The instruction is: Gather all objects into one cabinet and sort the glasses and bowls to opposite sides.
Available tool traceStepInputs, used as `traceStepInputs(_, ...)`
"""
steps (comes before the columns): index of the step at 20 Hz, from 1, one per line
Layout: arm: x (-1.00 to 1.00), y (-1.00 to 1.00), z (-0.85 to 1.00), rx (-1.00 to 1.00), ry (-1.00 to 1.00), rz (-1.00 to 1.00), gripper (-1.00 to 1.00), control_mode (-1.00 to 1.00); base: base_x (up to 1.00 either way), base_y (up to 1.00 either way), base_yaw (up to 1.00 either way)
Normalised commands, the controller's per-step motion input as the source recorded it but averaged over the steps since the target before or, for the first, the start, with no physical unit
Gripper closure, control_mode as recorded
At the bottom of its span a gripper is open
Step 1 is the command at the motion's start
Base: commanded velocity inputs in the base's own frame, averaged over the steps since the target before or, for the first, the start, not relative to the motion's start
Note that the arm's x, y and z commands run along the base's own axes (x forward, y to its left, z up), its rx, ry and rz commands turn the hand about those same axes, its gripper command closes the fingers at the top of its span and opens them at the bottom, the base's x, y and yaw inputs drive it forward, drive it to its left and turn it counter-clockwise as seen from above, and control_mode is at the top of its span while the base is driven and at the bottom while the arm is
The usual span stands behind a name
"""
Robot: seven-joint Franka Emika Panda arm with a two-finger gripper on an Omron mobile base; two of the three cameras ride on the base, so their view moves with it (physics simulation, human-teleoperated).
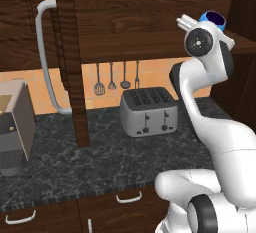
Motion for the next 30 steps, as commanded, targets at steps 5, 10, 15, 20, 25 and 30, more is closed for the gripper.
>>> traceStepInputs(5,0.0,0.0,0.0,0.0,0.0,0.0,1.0,1.0,-0.64,0.0,0.02)
traceStepInputs(10,0.0,0.0,0.0,0.0,0.0,0.0,1.0,1.0,-1.0,-0.02,0.12)
traceStepInputs(15,0.0,0.0,0.0,0.0,0.0,0.0,1.0,1.0,-0.95,0.0,0.2)
traceStepInputs(20,0.0,0.0,0.0,0.0,0.0,0.0,1.0,1.0,-0.29,0.45,0.43)
traceStepInputs(25,0.0,0.0,0.0,0.0,0.0,0.0,1.0,1.0,-0.21,0.36,0.57)
traceStepInputs(30,0.0,0.0,0.0,0.0,0.0,0.0,1.0,1.0,-0.29,0.21,0.53)
